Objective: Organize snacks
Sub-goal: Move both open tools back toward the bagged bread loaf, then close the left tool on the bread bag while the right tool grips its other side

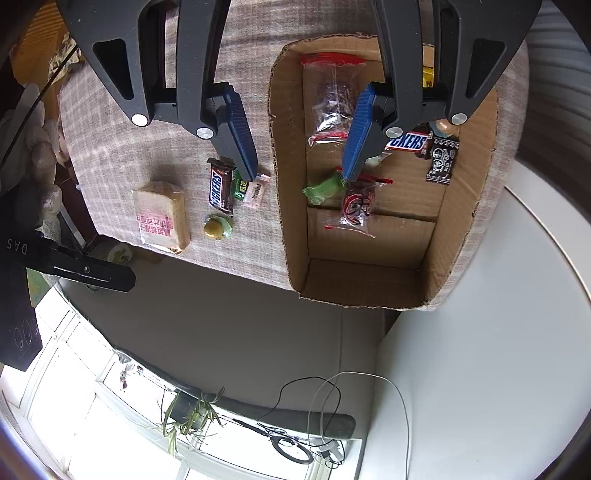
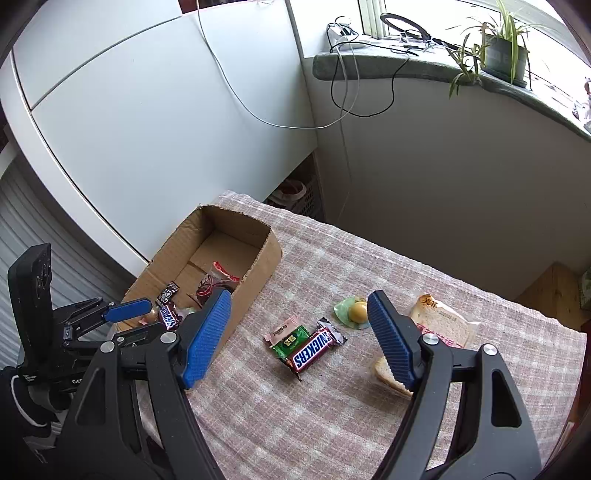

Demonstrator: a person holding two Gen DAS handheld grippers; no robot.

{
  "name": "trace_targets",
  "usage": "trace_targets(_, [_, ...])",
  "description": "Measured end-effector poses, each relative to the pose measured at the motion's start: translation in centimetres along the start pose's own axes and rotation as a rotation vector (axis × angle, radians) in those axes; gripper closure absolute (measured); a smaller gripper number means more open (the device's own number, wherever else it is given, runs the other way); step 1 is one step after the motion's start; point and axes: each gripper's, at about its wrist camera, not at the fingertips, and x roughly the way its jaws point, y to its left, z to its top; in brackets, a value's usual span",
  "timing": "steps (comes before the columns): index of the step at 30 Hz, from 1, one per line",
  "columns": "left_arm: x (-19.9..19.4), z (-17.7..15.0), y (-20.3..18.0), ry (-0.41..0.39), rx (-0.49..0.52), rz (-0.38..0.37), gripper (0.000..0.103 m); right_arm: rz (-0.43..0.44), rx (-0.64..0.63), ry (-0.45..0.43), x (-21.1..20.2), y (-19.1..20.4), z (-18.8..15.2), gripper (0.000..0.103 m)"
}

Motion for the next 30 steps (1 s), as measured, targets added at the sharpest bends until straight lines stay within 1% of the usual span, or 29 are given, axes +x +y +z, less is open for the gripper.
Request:
trace_targets(6, [1.1,0.2,-2.5,0.018,0.04,-0.039,0.056,-0.06,0.076,-0.027,-2.3,-3.6,-2.1,0.024])
trace_targets(8, [1.6,0.2,-3.3,0.029,0.055,-0.049,0.056,-0.065,0.103,-0.032,-2.8,-4.7,-2.6,0.024])
trace_targets(12, [2.5,0.1,-4.9,0.047,0.078,-0.071,0.056,-0.074,0.117,-0.035,-3.2,-5.8,-3.2,0.024])
trace_targets(15, [3.1,0.0,-6.1,0.06,0.094,-0.085,0.056,-0.089,0.134,-0.019,-2.9,-6.8,-3.5,0.024])
trace_targets(18, [4.0,0.1,-7.2,0.068,0.104,-0.106,0.056,-0.068,0.177,-0.016,-2.7,-8.2,-4.1,0.024])
trace_targets(20, [4.7,0.2,-7.9,0.074,0.105,-0.123,0.056,-0.048,0.212,-0.005,-2.3,-9.2,-4.5,0.028])
trace_targets(25, [7.1,0.7,-10.0,0.102,0.091,-0.178,0.056,-0.012,0.296,0.027,-0.6,-11.9,-5.6,0.031])
trace_targets(27, [8.3,0.9,-10.7,0.121,0.069,-0.213,0.056,0.012,0.328,0.046,0.4,-12.8,-6.1,0.031])
trace_targets(28, [8.8,1.1,-11.0,0.131,0.061,-0.232,0.052,0.028,0.348,0.056,0.8,-13.4,-6.3,0.031])
trace_targets(30, [9.9,1.4,-11.7,0.15,0.04,-0.281,0.05,0.046,0.38,0.068,1.6,-14.3,-6.7,0.031])
